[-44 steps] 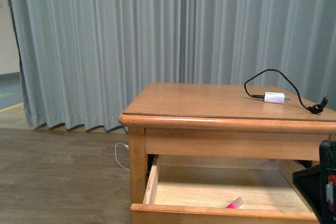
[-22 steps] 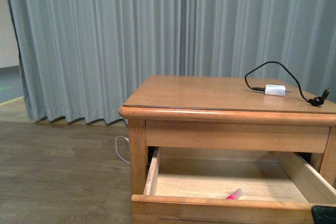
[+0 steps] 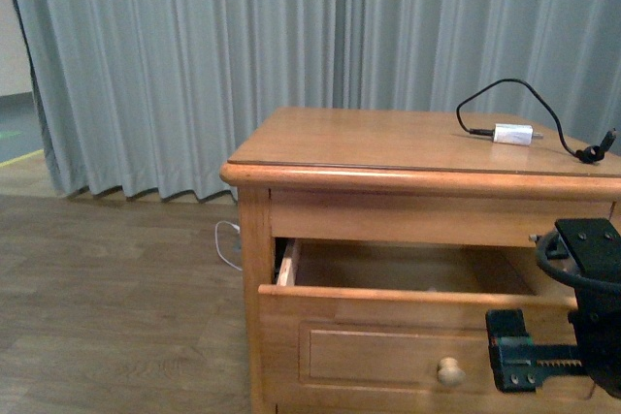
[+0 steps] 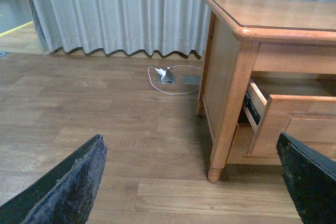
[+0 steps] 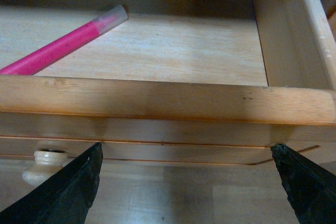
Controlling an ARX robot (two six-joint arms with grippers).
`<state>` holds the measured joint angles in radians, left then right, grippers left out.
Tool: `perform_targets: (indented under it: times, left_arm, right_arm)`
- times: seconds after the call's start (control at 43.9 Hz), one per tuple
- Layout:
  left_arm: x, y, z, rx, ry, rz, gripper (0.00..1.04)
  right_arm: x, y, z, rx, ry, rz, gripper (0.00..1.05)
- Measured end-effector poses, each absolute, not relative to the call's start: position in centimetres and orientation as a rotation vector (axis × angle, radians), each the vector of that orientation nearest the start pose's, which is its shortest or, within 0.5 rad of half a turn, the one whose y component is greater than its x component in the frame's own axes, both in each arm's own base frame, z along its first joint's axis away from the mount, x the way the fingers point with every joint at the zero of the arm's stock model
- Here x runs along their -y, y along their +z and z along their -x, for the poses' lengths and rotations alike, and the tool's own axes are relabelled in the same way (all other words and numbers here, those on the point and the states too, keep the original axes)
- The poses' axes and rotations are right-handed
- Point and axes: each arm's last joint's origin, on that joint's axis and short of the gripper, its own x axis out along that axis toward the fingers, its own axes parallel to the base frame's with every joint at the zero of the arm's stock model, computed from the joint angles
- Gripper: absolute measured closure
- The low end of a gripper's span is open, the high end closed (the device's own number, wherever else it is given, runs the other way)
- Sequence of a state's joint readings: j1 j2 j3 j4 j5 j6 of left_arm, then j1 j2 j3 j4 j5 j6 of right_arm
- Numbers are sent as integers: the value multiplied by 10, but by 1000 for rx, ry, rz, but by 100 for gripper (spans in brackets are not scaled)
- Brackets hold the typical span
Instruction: Place pink marker in drawer with both arms
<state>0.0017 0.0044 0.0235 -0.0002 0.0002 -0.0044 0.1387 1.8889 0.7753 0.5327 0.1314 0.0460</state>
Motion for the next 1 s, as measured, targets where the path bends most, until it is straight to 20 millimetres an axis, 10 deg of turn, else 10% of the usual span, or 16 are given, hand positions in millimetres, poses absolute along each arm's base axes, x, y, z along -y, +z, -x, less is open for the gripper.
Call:
perform_targets:
  times: [0.478, 1.003]
  left_arm:
    - [0, 171, -96, 19, 1, 4, 6]
    - [0, 171, -96, 19, 1, 4, 6]
  right_arm:
    - [-47, 92, -431, -439, -28, 13, 8]
    - [-46, 104, -413, -398, -15, -6, 8]
